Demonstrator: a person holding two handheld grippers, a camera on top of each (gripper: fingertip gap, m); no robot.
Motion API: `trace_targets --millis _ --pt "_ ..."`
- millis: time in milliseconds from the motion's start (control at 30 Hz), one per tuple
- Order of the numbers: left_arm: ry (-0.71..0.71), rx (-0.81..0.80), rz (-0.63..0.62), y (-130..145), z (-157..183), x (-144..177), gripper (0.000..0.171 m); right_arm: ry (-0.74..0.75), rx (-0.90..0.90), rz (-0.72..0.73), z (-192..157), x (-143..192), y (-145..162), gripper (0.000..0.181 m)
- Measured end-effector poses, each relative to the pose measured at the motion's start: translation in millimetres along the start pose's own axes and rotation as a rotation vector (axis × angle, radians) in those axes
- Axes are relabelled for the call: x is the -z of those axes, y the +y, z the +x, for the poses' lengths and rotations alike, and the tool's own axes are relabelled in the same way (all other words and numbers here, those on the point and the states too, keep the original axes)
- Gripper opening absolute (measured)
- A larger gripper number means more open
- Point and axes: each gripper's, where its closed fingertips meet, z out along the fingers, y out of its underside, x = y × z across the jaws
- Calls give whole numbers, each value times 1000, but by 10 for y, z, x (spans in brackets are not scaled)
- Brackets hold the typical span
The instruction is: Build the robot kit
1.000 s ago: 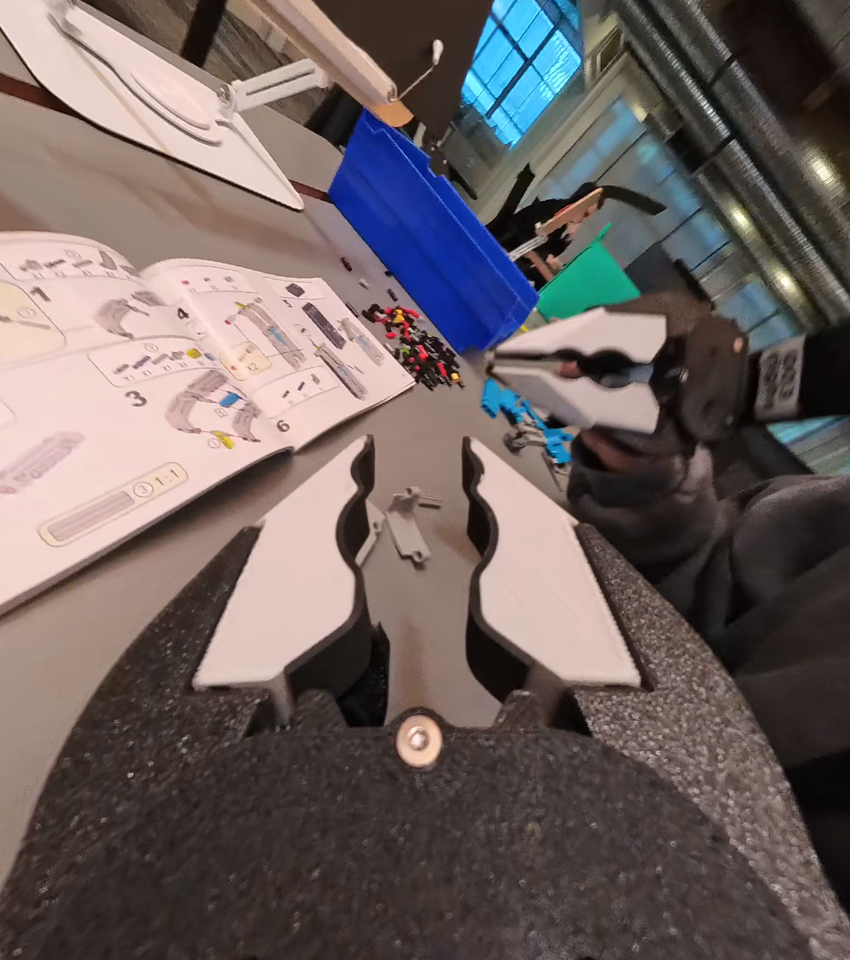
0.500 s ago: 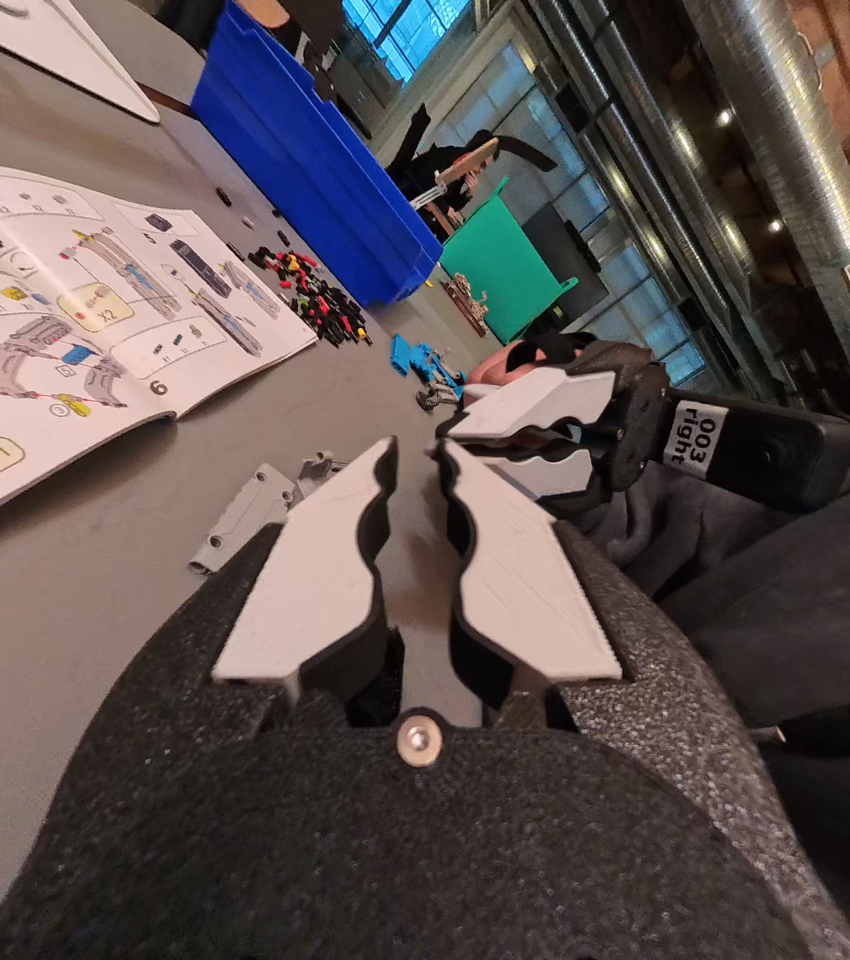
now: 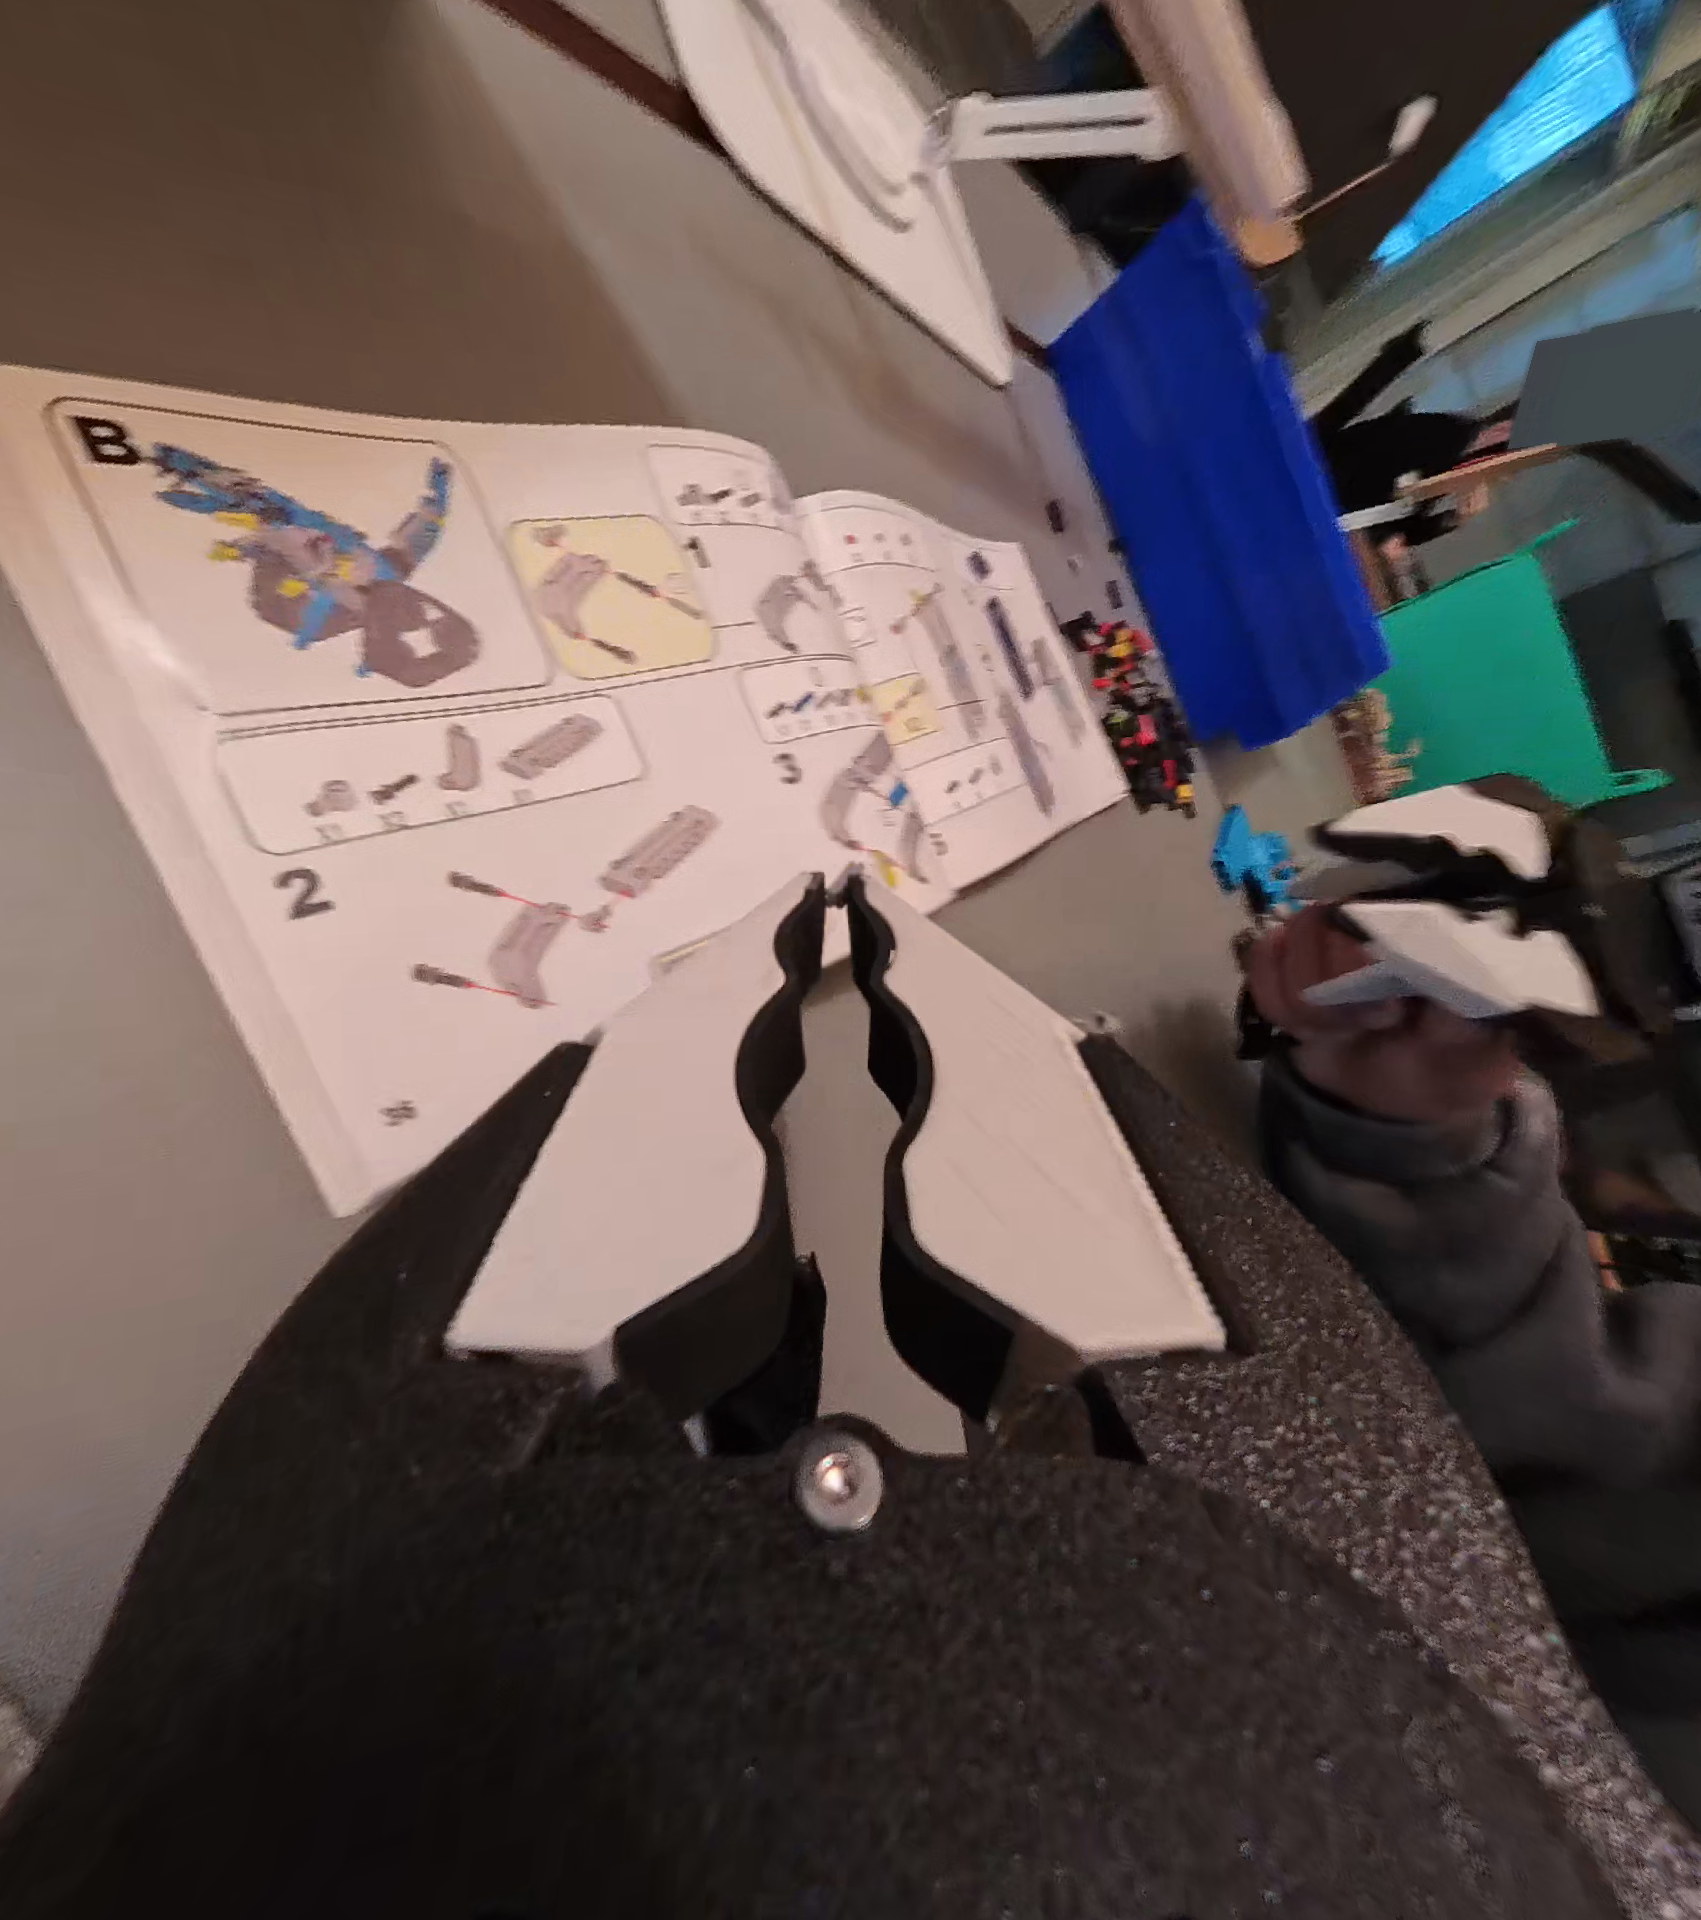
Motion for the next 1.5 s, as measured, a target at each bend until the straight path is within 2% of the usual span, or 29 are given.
trace_targets --millis 133,200,267,400,467,533,633,733,867,1033,1267,1500 --pt "-102 -46 -123 99 -103 -81 3 14 -91 109 123 128 -165 15" --pt "-169 -117 -153 125 -160 -61 3 7 -100 118 122 137 -176 15" --pt "-212 -220 -234 194 -184 -28 3 13 -80 105 110 117 -152 15" --pt "-417 -584 -431 142 -368 159 3 -9 -49 77 17 54 -111 15" --pt "-410 -811 -546 138 -353 159 4 -19 -33 69 -25 34 -101 15" --pt "-366 -971 -649 189 -336 130 4 -22 -23 59 -44 17 -81 14" --pt "-351 -1150 -695 117 -346 69 4 -20 -19 36 -38 -2 -34 14" --pt "-299 -1169 -703 86 -305 28 4 -19 -18 29 -34 -5 -14 14" --pt "-186 -1181 -735 186 -244 36 4 -22 -16 12 -38 -25 21 14" --pt "-195 -1132 -823 251 -426 73 4 -33 -12 6 -65 -40 32 14" --pt "-159 -1107 -786 226 -356 34 8 -41 -5 -25 -80 -73 92 14" --pt "-145 -1076 -790 230 -338 -8 3 -52 0 -40 -105 -88 122 13"
